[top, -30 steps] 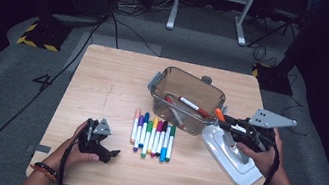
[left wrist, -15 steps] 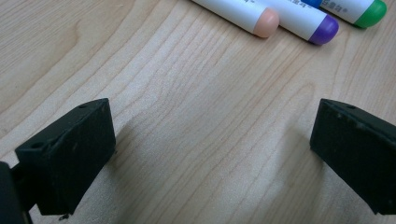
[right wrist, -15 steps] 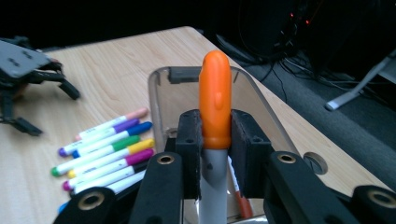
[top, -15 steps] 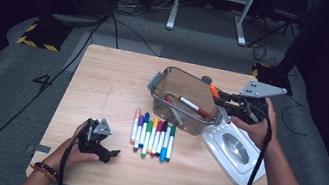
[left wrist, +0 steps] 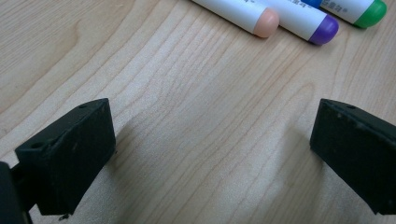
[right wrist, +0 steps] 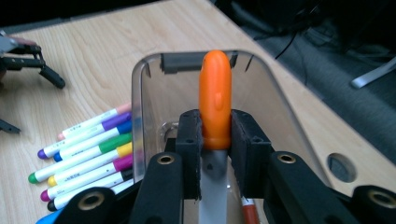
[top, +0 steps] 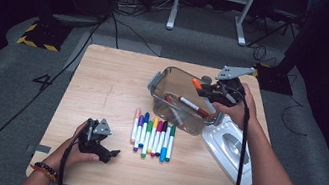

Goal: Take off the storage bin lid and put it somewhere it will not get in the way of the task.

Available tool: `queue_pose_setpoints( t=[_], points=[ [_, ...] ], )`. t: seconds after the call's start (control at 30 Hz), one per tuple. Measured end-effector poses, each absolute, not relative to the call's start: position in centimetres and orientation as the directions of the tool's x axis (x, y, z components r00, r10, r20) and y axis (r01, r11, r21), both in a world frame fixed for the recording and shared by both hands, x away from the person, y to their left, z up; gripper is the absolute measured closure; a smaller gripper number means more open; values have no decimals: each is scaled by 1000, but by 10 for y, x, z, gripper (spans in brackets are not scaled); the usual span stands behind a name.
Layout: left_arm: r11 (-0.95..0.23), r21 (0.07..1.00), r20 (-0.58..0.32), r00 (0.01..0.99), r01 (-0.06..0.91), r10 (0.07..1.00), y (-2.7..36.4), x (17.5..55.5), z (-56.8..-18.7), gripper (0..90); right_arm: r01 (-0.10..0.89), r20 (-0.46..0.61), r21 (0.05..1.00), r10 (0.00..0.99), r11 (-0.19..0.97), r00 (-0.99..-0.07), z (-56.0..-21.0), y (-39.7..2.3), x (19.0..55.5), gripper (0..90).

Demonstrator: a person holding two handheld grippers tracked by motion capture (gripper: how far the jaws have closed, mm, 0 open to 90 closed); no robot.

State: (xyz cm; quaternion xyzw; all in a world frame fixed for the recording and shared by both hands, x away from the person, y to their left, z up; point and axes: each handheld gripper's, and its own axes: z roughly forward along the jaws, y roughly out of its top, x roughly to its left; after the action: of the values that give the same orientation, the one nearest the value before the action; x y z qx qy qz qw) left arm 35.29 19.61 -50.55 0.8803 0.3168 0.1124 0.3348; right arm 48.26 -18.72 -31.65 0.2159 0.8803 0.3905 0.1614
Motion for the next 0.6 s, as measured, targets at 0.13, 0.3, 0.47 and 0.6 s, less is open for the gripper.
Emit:
queue_pose_setpoints(
  t=[0.13, 0.3, 0.47, 0.6],
  points=[
    [-575, 661, -14, 775, 482, 632, 196, 353, -505, 4, 291, -110, 714, 513, 637, -851, -332, -175, 496, 743],
    [-575, 661, -14, 775, 482, 632, 196, 353, -505, 3, 325, -95, 662, 505, 676, -858, -349, -165, 510, 743],
    [-576, 661, -16, 777, 480, 629, 196, 353, -506, 3, 347, -69, 589, 474, 729, -878, -364, -151, 519, 743],
    [-576, 662, -16, 777, 480, 630, 196, 353, -506, 3, 365, -55, 527, 459, 768, -887, -374, -140, 524, 743]
  ],
)
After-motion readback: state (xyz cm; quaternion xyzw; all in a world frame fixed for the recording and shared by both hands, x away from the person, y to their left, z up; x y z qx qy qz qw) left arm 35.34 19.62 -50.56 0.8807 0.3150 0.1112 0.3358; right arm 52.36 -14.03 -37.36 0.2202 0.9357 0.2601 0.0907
